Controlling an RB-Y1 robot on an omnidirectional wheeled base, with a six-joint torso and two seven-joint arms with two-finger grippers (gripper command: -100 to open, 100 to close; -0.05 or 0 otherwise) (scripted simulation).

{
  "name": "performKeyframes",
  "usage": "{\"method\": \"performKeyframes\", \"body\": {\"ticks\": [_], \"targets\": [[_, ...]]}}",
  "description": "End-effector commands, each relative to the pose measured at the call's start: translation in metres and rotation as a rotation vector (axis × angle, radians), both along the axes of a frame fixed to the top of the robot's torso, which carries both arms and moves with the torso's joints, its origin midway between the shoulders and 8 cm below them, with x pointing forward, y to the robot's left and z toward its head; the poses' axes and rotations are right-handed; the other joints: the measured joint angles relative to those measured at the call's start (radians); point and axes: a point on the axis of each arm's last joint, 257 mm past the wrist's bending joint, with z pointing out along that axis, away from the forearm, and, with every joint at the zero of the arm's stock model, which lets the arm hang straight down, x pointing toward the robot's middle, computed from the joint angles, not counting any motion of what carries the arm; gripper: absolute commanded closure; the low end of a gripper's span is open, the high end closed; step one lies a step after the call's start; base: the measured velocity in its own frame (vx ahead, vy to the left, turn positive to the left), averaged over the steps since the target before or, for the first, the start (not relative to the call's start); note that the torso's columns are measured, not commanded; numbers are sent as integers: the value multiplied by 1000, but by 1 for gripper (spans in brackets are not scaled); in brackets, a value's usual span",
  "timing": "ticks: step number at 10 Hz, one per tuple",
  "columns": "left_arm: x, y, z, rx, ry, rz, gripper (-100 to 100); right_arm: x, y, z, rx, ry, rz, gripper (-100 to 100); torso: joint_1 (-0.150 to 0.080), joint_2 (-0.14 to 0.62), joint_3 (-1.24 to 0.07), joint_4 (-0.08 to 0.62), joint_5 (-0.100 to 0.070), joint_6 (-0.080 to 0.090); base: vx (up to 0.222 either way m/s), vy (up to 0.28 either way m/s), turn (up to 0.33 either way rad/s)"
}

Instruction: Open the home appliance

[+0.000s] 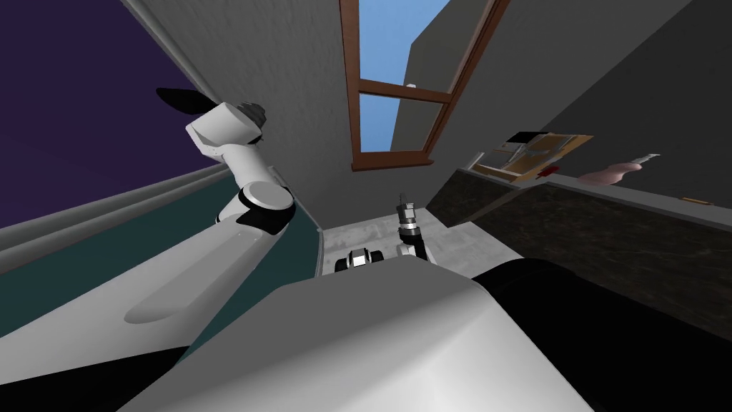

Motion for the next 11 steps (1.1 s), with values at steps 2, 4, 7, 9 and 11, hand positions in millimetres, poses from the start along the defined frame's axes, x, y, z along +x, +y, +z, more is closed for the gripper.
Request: {"method": "performKeyframes", "body": {"ticks": [2, 4, 7, 9, 11], "targets": [[-3, 7, 8, 3, 1, 4, -100, 0, 0, 0, 0, 0, 0, 0, -1, -3, -2, -1, 0, 0, 121, 194, 7], [-5, 10, 11, 5, 2, 6, -100, 0, 0, 0, 0, 0, 0, 0, -3, -1, -1, 0, -1, 0, 84, 186, 6], [-9, 16, 19, 0, 2, 9, -100, 0, 0, 0, 0, 0, 0, 0, -7, 1, 0, 0, -2, 0, 79, 127, -10], [-7, 12, 16, 1, 4, 5, 100, 0, 0, 0, 0, 0, 0, 0, -5, -2, -1, -1, -1, 0, 40, 16, -2], [0, -19, 17, -1, 3, -45, 100, 0, 0, 0, 1, -1, 0, 0, -6, 2, 0, -1, -1, 8, -131, -34, -146]]}}
